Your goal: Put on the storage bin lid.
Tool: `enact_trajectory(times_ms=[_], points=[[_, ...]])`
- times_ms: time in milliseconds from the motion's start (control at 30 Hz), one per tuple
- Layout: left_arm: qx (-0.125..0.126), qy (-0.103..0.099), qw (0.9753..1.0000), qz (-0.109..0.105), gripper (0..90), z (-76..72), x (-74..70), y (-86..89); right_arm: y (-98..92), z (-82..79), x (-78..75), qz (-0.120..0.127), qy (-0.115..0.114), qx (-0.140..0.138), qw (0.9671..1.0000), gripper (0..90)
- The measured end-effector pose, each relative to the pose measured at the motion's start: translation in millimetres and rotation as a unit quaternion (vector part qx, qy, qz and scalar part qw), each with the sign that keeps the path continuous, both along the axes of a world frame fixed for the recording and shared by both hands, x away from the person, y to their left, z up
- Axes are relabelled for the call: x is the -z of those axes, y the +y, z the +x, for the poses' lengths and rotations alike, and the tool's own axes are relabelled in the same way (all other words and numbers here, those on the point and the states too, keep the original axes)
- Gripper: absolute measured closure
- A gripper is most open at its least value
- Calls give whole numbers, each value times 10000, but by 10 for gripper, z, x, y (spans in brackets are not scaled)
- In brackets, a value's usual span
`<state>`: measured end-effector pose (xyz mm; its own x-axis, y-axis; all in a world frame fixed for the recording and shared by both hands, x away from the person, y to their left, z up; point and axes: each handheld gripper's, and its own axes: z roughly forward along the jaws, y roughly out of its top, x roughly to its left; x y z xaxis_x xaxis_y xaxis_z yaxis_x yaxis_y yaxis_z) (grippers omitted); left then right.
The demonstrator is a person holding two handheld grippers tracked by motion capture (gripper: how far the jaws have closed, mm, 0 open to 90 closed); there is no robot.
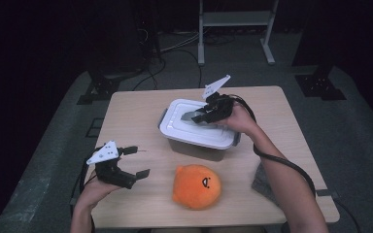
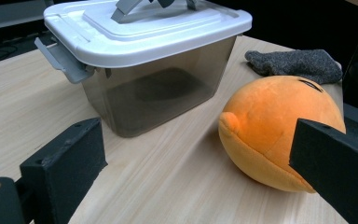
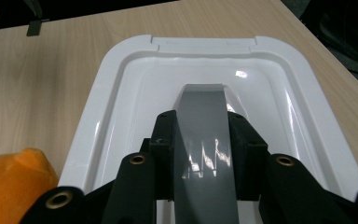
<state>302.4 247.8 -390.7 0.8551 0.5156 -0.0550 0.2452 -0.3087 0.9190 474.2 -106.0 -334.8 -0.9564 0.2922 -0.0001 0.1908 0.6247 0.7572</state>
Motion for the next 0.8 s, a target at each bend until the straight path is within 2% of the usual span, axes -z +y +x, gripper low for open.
enact_trajectory(times_ms=[200, 367, 533, 800], points=[[-4, 2, 10000, 5, 29, 3, 2, 1, -30, -4, -57, 86, -20, 46, 10000, 656], [-23, -2, 10000, -23, 29, 1, -1, 3, -100, -43, -181, 115, -117, 90, 9998, 656], [-9, -4, 10000, 9, 29, 1, 2, -2, -227, -106, -325, 171, -192, 126, 9996, 656], [-10, -10, 10000, 28, 29, 1, 5, -9, -500, -236, -490, 124, -264, 243, 9993, 656]])
